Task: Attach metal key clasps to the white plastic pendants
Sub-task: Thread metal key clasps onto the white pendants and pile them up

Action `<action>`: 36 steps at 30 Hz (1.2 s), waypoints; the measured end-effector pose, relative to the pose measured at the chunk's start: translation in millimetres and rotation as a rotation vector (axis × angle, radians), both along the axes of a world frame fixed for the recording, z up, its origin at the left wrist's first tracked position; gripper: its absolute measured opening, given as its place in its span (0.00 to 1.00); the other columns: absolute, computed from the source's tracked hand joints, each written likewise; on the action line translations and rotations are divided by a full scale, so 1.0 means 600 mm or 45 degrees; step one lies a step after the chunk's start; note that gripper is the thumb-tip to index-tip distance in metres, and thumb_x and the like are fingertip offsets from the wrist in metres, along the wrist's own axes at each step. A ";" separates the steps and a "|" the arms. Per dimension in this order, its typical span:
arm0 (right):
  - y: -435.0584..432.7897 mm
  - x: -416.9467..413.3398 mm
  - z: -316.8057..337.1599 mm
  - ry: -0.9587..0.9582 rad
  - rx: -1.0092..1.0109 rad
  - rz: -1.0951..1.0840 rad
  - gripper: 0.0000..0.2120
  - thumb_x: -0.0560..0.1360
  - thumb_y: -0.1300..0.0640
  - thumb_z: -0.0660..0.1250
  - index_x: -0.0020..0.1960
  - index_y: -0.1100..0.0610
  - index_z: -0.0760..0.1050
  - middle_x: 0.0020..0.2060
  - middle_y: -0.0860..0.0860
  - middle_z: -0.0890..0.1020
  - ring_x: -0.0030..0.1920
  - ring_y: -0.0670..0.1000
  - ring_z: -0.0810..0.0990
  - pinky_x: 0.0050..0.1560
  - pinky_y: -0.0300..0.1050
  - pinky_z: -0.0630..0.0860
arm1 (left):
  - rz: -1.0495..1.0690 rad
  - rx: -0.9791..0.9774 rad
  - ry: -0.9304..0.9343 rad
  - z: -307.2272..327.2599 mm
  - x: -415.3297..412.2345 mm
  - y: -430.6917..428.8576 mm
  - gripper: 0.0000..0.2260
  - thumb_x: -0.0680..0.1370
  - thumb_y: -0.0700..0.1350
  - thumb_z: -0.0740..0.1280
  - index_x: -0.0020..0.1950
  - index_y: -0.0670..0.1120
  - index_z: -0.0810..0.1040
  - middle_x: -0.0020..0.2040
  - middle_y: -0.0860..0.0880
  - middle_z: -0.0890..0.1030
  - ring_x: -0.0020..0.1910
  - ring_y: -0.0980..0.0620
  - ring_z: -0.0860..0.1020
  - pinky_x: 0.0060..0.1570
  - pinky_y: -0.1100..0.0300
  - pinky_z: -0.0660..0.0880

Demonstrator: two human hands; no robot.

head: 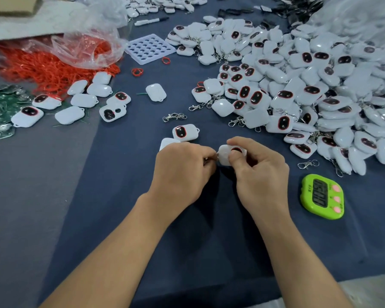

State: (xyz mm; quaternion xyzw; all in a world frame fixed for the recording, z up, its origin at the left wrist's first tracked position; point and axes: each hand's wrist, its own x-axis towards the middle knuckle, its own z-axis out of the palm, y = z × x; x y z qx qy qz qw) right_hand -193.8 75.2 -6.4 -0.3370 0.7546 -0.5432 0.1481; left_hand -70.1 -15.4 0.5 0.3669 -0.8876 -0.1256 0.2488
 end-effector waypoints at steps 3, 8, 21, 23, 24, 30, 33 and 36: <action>-0.001 0.002 0.006 0.048 0.018 -0.009 0.11 0.79 0.60 0.71 0.52 0.46 0.87 0.37 0.34 0.84 0.40 0.37 0.80 0.43 0.25 0.71 | 0.009 -0.021 -0.012 0.002 -0.001 -0.002 0.05 0.75 0.48 0.71 0.41 0.55 0.85 0.25 0.54 0.68 0.30 0.50 0.71 0.32 0.69 0.56; 0.001 0.006 0.006 0.142 0.047 0.009 0.10 0.79 0.60 0.69 0.52 0.47 0.86 0.37 0.29 0.81 0.39 0.36 0.79 0.43 0.24 0.69 | 0.000 -0.073 -0.005 0.006 0.000 0.003 0.06 0.76 0.48 0.71 0.41 0.54 0.86 0.26 0.52 0.76 0.30 0.48 0.72 0.35 0.69 0.52; 0.006 0.002 0.006 0.237 -0.014 0.155 0.05 0.76 0.56 0.70 0.45 0.47 0.82 0.43 0.44 0.83 0.40 0.46 0.77 0.41 0.29 0.71 | 0.017 -0.142 -0.007 0.010 0.001 0.007 0.07 0.72 0.47 0.75 0.34 0.51 0.84 0.24 0.52 0.75 0.27 0.48 0.70 0.31 0.63 0.54; 0.005 -0.001 0.006 0.177 -0.018 0.180 0.05 0.75 0.55 0.71 0.44 0.45 0.82 0.41 0.45 0.84 0.39 0.47 0.79 0.40 0.32 0.73 | 0.031 -0.101 0.028 0.009 0.002 0.009 0.06 0.72 0.47 0.76 0.35 0.51 0.84 0.24 0.53 0.75 0.28 0.48 0.71 0.36 0.69 0.52; 0.005 -0.002 0.005 0.136 -0.022 0.182 0.05 0.75 0.54 0.71 0.44 0.44 0.82 0.40 0.44 0.84 0.39 0.46 0.80 0.40 0.32 0.74 | 0.032 -0.075 0.060 0.008 0.002 0.009 0.06 0.73 0.47 0.76 0.36 0.51 0.84 0.24 0.54 0.75 0.29 0.48 0.71 0.37 0.70 0.53; 0.002 -0.019 0.005 -0.332 -0.179 0.149 0.11 0.73 0.60 0.68 0.46 0.47 0.87 0.38 0.46 0.85 0.34 0.46 0.79 0.35 0.41 0.76 | -0.096 0.272 0.340 0.004 0.006 0.002 0.06 0.76 0.46 0.72 0.51 0.54 0.87 0.29 0.56 0.75 0.34 0.55 0.75 0.36 0.67 0.68; 0.005 -0.030 0.011 -0.568 -0.260 0.178 0.10 0.72 0.61 0.67 0.45 0.51 0.87 0.34 0.50 0.82 0.28 0.48 0.74 0.28 0.35 0.70 | -0.135 0.416 0.408 0.006 0.005 0.000 0.06 0.77 0.45 0.74 0.52 0.56 0.86 0.32 0.55 0.79 0.33 0.54 0.75 0.36 0.68 0.70; 0.001 -0.034 0.015 -0.681 -0.252 0.212 0.10 0.73 0.61 0.67 0.45 0.53 0.87 0.34 0.51 0.82 0.27 0.47 0.73 0.27 0.34 0.68 | -0.151 0.538 0.469 0.006 0.003 -0.007 0.05 0.76 0.46 0.76 0.44 0.57 0.85 0.31 0.58 0.78 0.30 0.59 0.72 0.33 0.71 0.67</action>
